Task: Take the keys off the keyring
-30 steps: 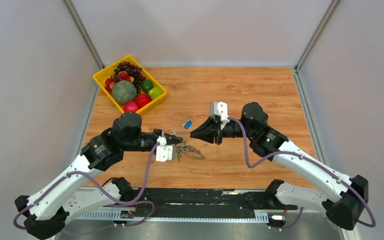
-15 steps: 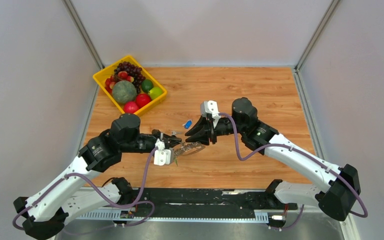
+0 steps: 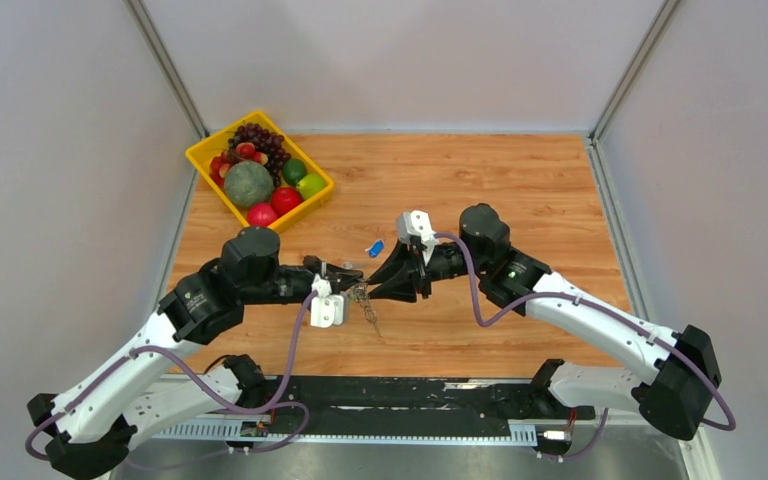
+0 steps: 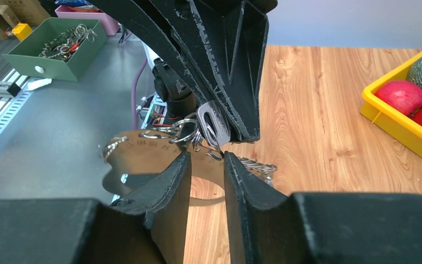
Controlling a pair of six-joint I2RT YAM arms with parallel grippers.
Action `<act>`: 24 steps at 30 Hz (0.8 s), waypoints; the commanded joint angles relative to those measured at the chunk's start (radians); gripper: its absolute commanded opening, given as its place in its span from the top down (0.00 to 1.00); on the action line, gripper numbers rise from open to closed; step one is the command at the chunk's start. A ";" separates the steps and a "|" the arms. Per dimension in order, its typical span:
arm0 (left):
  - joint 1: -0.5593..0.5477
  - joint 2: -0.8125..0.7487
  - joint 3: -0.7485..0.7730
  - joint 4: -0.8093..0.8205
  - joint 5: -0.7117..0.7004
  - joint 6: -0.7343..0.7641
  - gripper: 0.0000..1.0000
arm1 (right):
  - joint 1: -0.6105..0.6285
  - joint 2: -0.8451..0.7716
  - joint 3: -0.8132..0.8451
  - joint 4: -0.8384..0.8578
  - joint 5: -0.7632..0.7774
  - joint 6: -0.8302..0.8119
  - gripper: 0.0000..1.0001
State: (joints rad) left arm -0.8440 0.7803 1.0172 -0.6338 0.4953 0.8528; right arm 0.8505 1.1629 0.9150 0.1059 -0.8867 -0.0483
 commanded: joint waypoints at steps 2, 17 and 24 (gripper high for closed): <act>-0.004 -0.017 -0.002 0.071 0.029 -0.012 1.00 | 0.009 -0.005 0.005 0.078 -0.029 0.041 0.69; -0.004 -0.081 -0.039 0.118 0.114 -0.003 1.00 | 0.009 0.007 0.000 0.111 -0.009 0.042 0.77; -0.004 -0.078 -0.042 0.135 0.082 -0.026 1.00 | 0.036 -0.008 -0.016 0.153 -0.066 0.063 0.68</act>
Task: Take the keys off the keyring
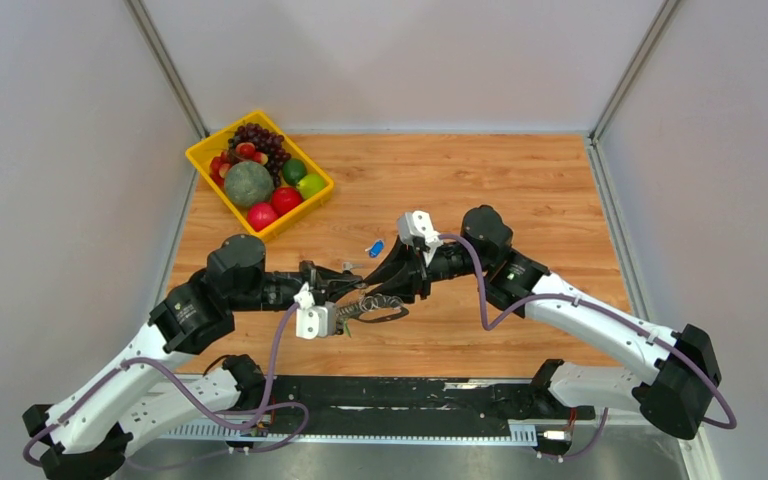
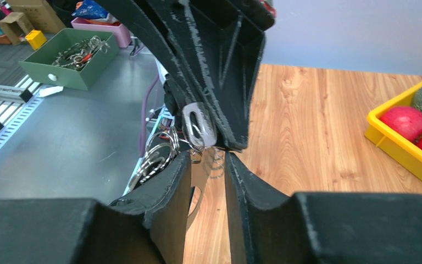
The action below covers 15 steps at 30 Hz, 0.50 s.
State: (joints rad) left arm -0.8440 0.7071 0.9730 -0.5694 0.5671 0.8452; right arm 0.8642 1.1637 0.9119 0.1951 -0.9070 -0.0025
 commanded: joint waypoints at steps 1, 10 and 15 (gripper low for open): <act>-0.003 -0.005 0.002 0.074 0.009 -0.020 1.00 | 0.022 -0.009 -0.012 0.064 -0.045 0.018 0.67; -0.003 0.005 0.007 0.081 0.005 -0.021 1.00 | 0.042 -0.002 -0.004 0.079 -0.078 0.024 0.70; -0.003 0.009 0.008 0.086 -0.011 -0.023 1.00 | 0.046 -0.003 -0.008 0.095 -0.082 0.038 0.73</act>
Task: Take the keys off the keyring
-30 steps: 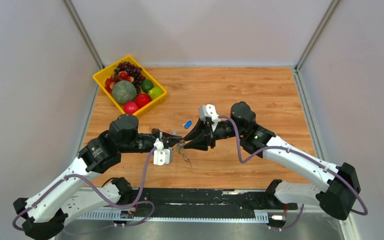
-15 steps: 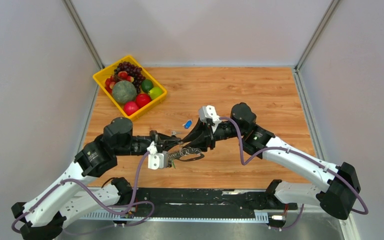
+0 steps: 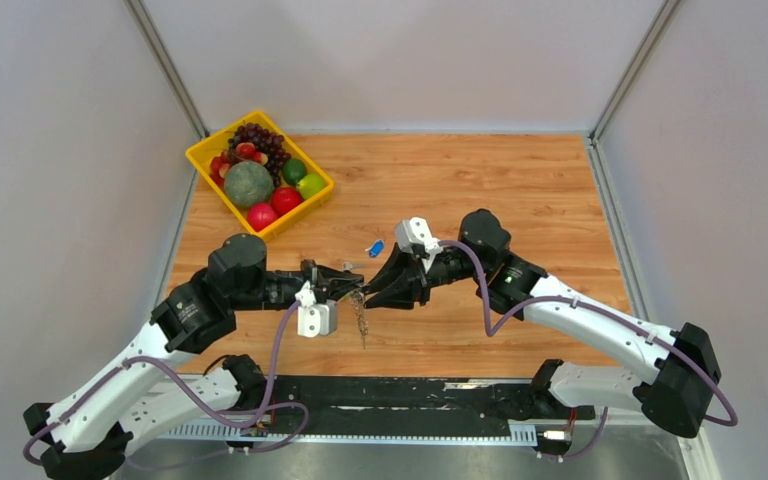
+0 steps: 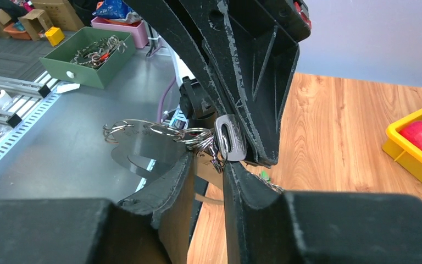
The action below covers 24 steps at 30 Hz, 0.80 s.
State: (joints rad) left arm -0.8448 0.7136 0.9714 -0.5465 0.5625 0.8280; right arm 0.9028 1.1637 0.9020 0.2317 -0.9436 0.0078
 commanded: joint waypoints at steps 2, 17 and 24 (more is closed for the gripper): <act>-0.003 0.001 0.009 0.070 -0.004 -0.009 1.00 | 0.008 0.004 0.005 0.062 -0.044 0.036 0.76; -0.003 -0.044 -0.013 0.081 -0.035 -0.005 1.00 | 0.008 -0.014 -0.018 0.066 0.003 0.068 0.79; -0.003 -0.051 -0.025 0.080 -0.022 -0.005 1.00 | 0.008 -0.048 -0.025 0.066 0.027 0.067 0.86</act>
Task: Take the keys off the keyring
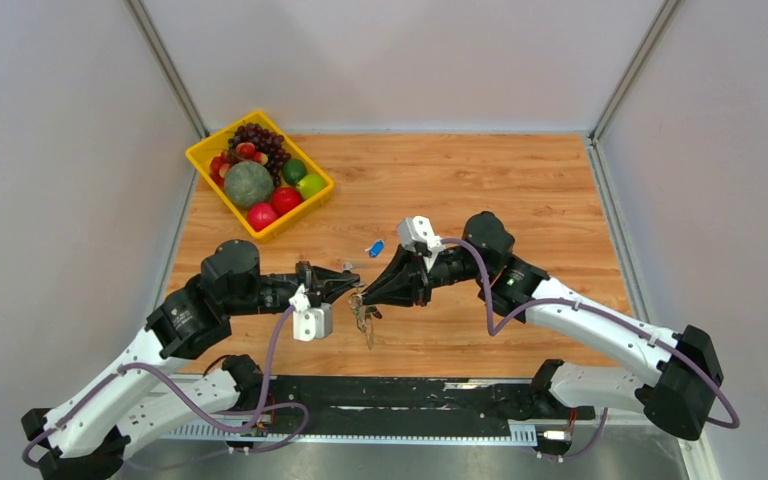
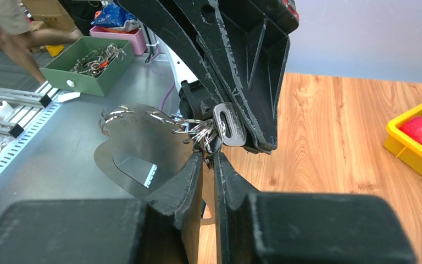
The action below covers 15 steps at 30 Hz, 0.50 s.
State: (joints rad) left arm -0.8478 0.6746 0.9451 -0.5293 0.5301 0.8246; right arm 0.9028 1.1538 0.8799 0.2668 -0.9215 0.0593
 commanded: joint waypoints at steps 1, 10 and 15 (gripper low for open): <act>0.000 -0.012 0.001 0.063 0.011 -0.003 1.00 | 0.008 -0.039 -0.002 0.031 0.005 0.017 0.88; 0.000 -0.017 -0.005 0.064 0.006 -0.003 1.00 | 0.008 -0.030 0.007 0.030 0.033 0.060 1.00; 0.000 -0.034 -0.029 0.087 -0.029 -0.003 1.00 | 0.007 -0.039 0.003 -0.008 0.132 0.134 1.00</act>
State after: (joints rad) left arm -0.8478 0.6621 0.9333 -0.5121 0.5182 0.8246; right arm 0.9031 1.1381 0.8799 0.2661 -0.8780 0.1127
